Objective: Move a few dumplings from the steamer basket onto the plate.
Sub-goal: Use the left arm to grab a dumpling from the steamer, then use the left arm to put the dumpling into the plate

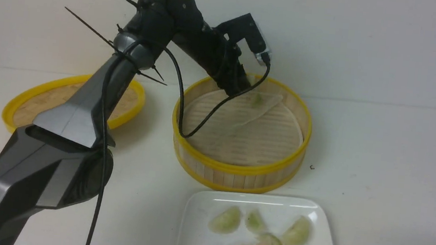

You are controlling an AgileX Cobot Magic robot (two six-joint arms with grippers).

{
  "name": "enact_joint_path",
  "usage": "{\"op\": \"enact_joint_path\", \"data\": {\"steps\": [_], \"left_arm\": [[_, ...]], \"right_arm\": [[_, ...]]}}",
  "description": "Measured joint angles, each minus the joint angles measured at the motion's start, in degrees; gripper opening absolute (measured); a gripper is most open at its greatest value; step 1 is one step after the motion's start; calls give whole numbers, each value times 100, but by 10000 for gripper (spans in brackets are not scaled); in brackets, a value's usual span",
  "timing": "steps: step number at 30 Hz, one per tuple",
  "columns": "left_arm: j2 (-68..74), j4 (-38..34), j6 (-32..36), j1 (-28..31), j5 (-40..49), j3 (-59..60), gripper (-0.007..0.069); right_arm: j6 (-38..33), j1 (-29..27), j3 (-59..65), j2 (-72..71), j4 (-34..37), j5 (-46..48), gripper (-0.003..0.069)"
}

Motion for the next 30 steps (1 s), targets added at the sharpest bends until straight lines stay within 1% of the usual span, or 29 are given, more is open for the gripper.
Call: {"op": "enact_joint_path", "data": {"steps": [1,2,3,5,6,7,8,12,16,19,20,22,23,24,25,26,30], "left_arm": [[0,-15,-75,10,0,-34,183],[-60,-36,-608,84,33,-121,183],[-69,-36,-670,94,42,-119,183],[-211,-28,-1521,230,101,-124,183],[-211,-23,-1521,230,101,-124,183],[-376,29,-2104,325,107,-124,183],[-517,56,-2454,385,118,-124,183],[-1017,56,-3119,508,118,-136,183],[-1329,-14,-3369,519,118,-124,183],[-1877,-87,-3493,496,118,568,183],[-1911,-87,-3498,496,118,630,183],[-2473,76,-3518,493,118,1610,183],[-2518,99,-3518,488,118,1782,183],[-2764,195,-3518,475,118,2240,183],[-3271,367,-3493,455,112,3021,183],[-3516,427,-3451,423,105,3521,182],[-4626,501,-3194,185,91,5288,182]], "right_arm": [[0,0,0,0,0,0,-15],[0,0,0,0,0,0,-15],[0,0,0,0,0,0,-15],[0,0,0,0,0,0,-15],[0,0,0,0,0,0,-15],[0,0,0,0,0,0,-15],[0,0,0,0,0,0,-15],[0,0,0,0,0,0,-15],[0,0,0,0,0,0,-15],[0,0,0,0,0,0,-15],[0,0,0,0,0,0,-15],[0,0,0,0,0,0,-15],[0,0,0,0,0,0,-15],[0,0,0,0,0,0,-15],[0,0,0,0,0,0,-15],[0,0,0,0,0,0,-15],[0,0,0,0,0,0,-15]]}}
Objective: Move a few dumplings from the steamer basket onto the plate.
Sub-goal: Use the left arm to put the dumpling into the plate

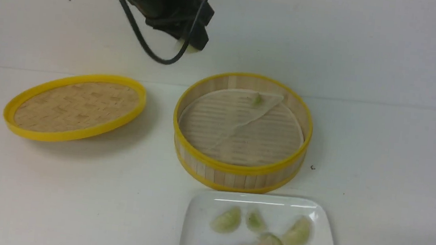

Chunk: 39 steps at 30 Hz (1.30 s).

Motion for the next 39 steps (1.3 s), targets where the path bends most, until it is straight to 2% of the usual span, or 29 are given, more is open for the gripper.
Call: {"op": "enact_joint_path", "data": {"steps": [6,10,18,20,21,22,23,24,27,30,31,32,34,39], "left_arm": [[-878,-117,315,-717,-177,2429,182],[-744,-133,678,-1212,-771,3119,182],[-87,-133,883,-1738,-1186,3278,198],[50,-181,883,-1791,-1186,3278,254],[89,-221,883,-1797,-1186,3272,309],[85,-221,883,-1797,-1186,3267,309],[102,-222,870,-1797,-1181,3194,367],[107,-208,841,-1783,-1181,3057,393],[107,-126,755,-1691,-1181,2639,411],[150,0,523,-1352,-1181,1933,261],[204,0,473,-1208,-1181,1613,159],[233,0,468,-1149,-1181,1504,159],[491,-42,510,-832,-1094,882,34],[1479,-297,960,-399,-706,-517,-5]], "right_arm": [[0,0,0,0,0,0,-15],[0,0,0,0,0,0,-15],[0,0,0,0,0,0,-15],[0,0,0,0,0,0,-15],[0,0,0,0,0,0,-15],[0,0,0,0,0,0,-15],[0,0,0,0,0,0,-15],[0,0,0,0,0,0,-15],[0,0,0,0,0,0,-15],[0,0,0,0,0,0,-15],[0,0,0,0,0,0,-15],[0,0,0,0,0,0,-15],[0,0,0,0,0,0,-15],[0,0,0,0,0,0,-15]]}}
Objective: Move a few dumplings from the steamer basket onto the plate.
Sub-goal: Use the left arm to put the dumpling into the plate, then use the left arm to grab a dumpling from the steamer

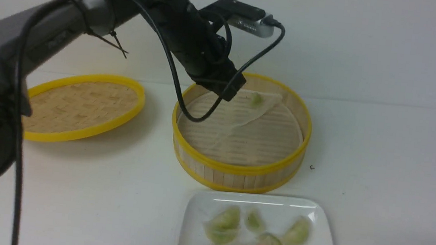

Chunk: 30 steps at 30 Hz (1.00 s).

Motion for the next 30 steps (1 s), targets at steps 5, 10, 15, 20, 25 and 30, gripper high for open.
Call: {"op": "enact_joint_path", "data": {"steps": [5,10,15,20,25,30], "left_arm": [[1344,-38,547,126,176,-1739,-6],[1956,-82,838,126,252,-2558,-6],[2233,-188,1189,126,26,-2674,8],[2467,-199,1667,126,-304,-2676,76],[2570,-426,2013,126,-687,-2676,199],[2678,-475,2497,120,-879,-2681,324]], "right_arm": [[0,0,0,0,0,0,-15],[0,0,0,0,5,0,-15],[0,0,0,0,5,0,-15],[0,0,0,0,5,0,-15],[0,0,0,0,5,0,-15],[0,0,0,0,5,0,-15]]}}
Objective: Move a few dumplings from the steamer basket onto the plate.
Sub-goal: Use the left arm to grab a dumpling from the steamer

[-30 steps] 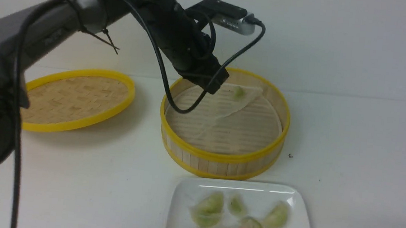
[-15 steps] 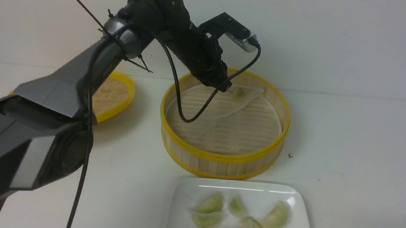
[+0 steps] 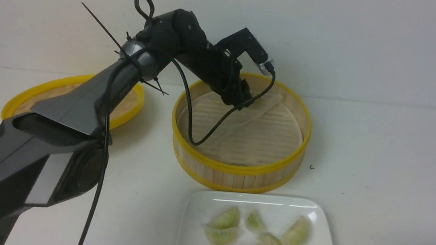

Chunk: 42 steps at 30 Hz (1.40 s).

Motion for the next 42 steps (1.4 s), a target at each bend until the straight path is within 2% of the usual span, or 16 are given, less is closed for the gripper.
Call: {"op": "enact_joint_path", "data": {"steps": [4,14,19,22,25,28,34,37,42], "left_arm": [[149,-7,658,0,-114,-7,362],[373,-507,2296,11,-311,-39,365],[450,-695,2564,23,-382,-74,356],[473,-758,2600,30,-349,-76,286],[512,-851,2444,31,-311,-76,84],[511,-876,2028,51,-331,-76,15],[311,-469,597,250,282,-76,-6],[98,-139,-440,457,1213,-64,-6],[-114,-90,-722,527,1421,-58,-6]], "right_arm": [[0,0,0,0,0,0,-15],[0,0,0,0,0,0,-15],[0,0,0,0,0,0,-15],[0,0,0,0,0,0,-15],[0,0,0,0,0,0,-15],[0,0,0,0,0,0,-15],[0,0,0,0,0,0,-15],[0,0,0,0,0,0,-15],[0,0,0,0,0,0,-15]]}}
